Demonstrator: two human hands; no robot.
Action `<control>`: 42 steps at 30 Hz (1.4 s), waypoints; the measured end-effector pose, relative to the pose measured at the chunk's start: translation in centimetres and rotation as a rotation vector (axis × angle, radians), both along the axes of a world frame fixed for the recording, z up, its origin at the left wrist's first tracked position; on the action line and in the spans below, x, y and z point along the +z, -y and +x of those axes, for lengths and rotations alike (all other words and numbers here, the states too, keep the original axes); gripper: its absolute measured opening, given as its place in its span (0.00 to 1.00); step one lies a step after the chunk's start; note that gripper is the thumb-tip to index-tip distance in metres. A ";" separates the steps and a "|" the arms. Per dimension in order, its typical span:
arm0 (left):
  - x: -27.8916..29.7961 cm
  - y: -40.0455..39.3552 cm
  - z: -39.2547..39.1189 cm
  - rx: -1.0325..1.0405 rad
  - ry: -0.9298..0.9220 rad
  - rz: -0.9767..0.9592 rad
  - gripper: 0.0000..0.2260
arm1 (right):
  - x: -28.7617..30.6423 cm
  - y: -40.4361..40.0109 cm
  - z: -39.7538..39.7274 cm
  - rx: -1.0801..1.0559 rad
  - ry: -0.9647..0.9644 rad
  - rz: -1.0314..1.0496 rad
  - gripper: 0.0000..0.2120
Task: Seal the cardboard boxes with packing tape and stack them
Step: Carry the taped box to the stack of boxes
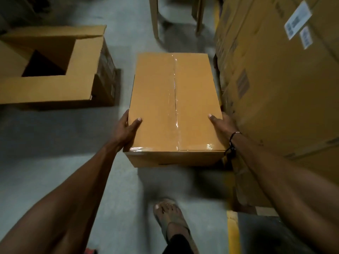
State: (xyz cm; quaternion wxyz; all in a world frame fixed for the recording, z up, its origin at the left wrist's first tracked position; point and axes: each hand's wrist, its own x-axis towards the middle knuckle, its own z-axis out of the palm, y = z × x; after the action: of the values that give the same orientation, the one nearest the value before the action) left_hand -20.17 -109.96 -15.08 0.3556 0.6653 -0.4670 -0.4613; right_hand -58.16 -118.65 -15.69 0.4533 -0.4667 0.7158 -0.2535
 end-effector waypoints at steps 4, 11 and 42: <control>-2.5 -0.2 -0.5 0.016 0.012 -0.010 0.28 | -1.3 -1.1 0.4 0.025 -0.003 -0.036 0.35; -0.7 0.6 -0.6 0.057 0.311 0.069 0.30 | 1.6 -1.9 3.1 0.015 -0.257 -0.133 0.38; 41.8 -57.8 14.1 0.991 0.554 -0.356 0.14 | 41.8 -44.3 38.1 1.057 0.297 -0.553 0.18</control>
State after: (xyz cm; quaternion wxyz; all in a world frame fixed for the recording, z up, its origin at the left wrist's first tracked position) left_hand -6.03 -52.17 26.72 0.4996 0.8297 -0.2465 0.0359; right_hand -20.01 -74.38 26.10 0.4749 -0.8184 0.2246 -0.2330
